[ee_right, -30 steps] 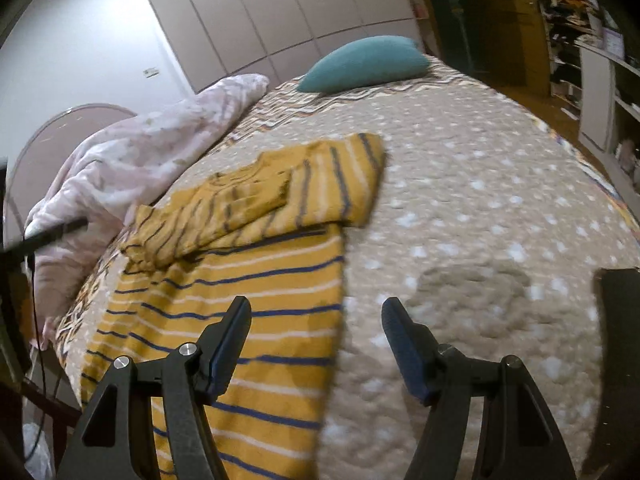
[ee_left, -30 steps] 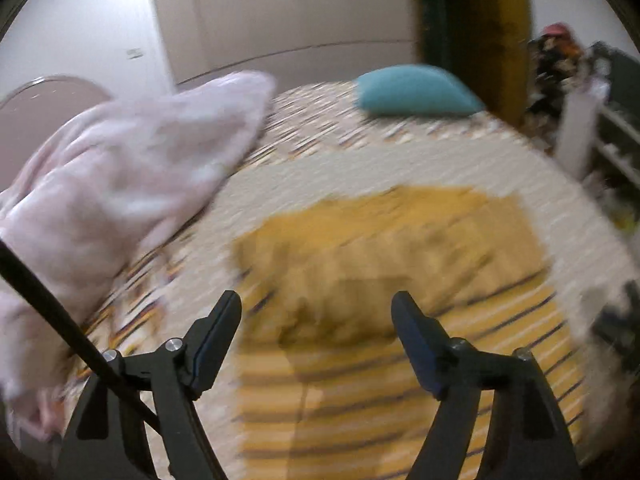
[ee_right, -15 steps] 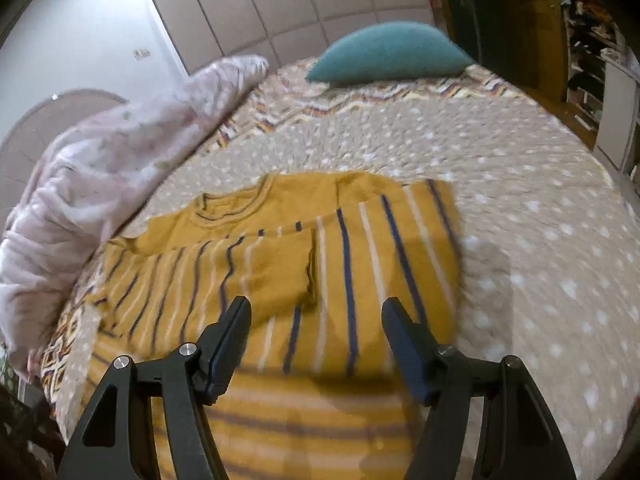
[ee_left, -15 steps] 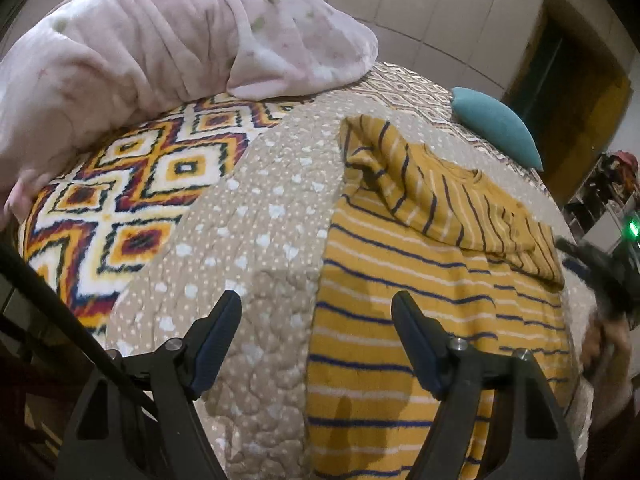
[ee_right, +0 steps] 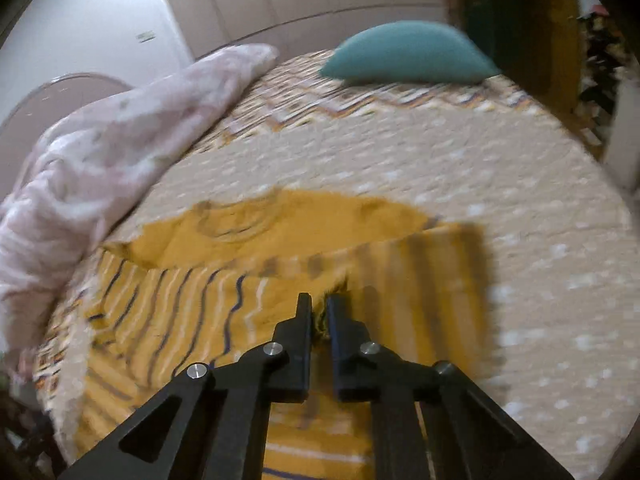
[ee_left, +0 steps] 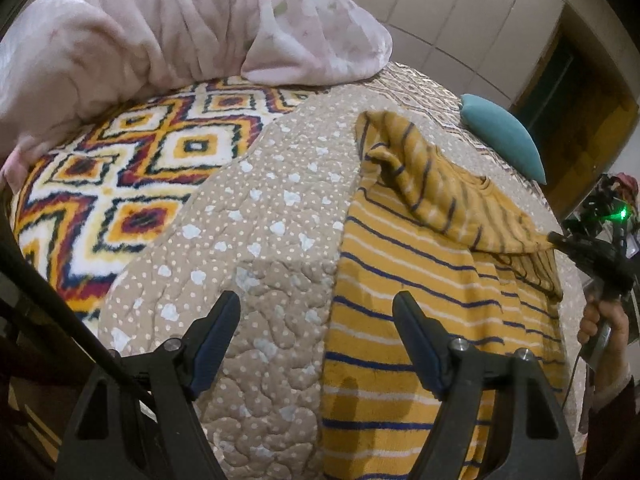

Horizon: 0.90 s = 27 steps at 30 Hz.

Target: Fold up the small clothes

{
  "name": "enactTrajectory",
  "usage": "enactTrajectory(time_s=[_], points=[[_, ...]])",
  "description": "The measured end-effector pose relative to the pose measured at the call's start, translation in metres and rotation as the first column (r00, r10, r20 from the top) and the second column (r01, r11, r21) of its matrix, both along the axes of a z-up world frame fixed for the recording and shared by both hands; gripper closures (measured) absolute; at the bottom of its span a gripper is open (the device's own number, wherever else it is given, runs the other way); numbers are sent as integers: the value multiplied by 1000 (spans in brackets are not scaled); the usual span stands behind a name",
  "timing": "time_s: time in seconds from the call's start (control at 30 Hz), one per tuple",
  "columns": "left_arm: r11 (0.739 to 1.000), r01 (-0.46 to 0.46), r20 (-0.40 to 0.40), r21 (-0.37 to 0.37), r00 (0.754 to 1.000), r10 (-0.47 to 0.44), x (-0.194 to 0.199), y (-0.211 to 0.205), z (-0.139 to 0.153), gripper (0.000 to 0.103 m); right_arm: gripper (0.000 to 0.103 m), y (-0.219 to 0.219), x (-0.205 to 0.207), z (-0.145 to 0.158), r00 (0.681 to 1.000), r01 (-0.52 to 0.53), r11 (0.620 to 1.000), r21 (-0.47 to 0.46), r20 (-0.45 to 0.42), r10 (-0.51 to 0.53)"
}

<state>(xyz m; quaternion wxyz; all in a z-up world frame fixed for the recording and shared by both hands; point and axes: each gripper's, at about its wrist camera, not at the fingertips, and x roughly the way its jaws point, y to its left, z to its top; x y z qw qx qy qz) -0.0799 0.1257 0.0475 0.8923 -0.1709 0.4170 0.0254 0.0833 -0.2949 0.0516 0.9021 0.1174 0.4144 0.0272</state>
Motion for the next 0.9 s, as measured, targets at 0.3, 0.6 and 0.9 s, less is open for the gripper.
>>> enactTrajectory(time_s=[0.3, 0.6, 0.9], points=[[999, 34, -35, -4, 999, -35, -3, -5, -6, 25, 56, -32, -38, -3, 997, 70, 998, 8, -20, -70], [982, 148, -78, -119, 984, -158, -6, -20, -22, 22, 51, -52, -163, -31, 997, 6, 988, 152, -74, 6], [978, 177, -102, -106, 977, -188, -10, -35, -27, 55, 49, -60, -222, -74, 995, 9, 880, 475, -95, 41]])
